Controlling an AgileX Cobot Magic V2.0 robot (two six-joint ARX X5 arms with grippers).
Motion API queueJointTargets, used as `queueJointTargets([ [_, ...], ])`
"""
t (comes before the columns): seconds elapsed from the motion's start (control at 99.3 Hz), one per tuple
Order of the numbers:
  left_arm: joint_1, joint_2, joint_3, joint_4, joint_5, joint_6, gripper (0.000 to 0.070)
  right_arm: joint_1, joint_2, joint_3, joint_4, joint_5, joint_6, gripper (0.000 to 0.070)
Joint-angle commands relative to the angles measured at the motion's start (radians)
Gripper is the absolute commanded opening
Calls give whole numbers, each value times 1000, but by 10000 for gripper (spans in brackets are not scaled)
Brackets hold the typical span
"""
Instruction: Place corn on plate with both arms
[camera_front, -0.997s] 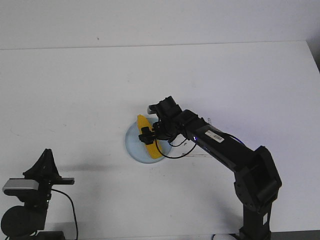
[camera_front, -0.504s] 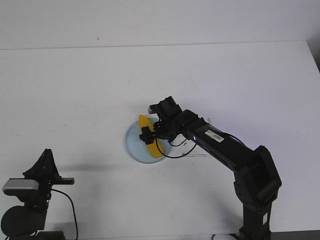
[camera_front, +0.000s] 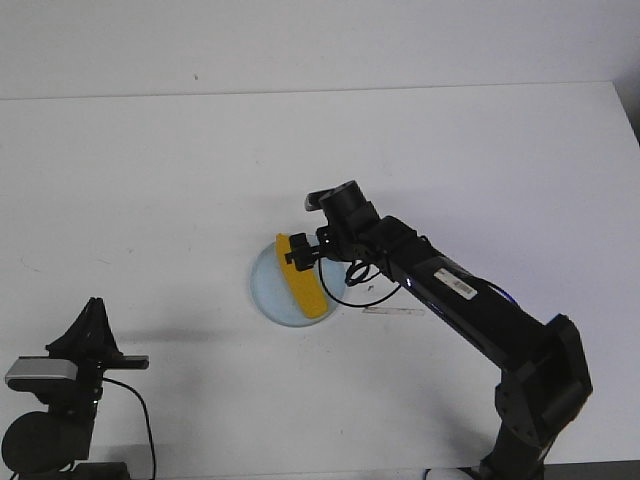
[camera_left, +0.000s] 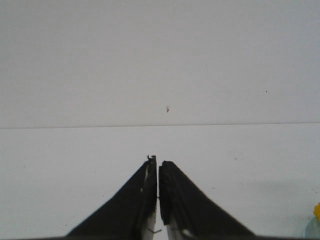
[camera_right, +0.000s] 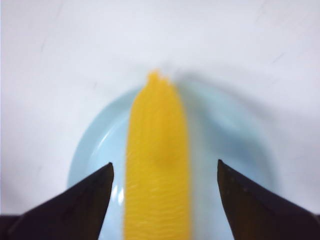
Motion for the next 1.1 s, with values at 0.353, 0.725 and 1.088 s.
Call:
queueJointTargets([
  [0.353,0,-1,7,16,0,9,2,-115,-304,-376,190,368,-282,43],
  [0.725,0,-1,7,16,0,9,1,-315,-753,-853,630,338,-299,42],
  [1.088,0,-1,7,16,0,9,2,-565,-1179,-1104,672,214,-298,38],
])
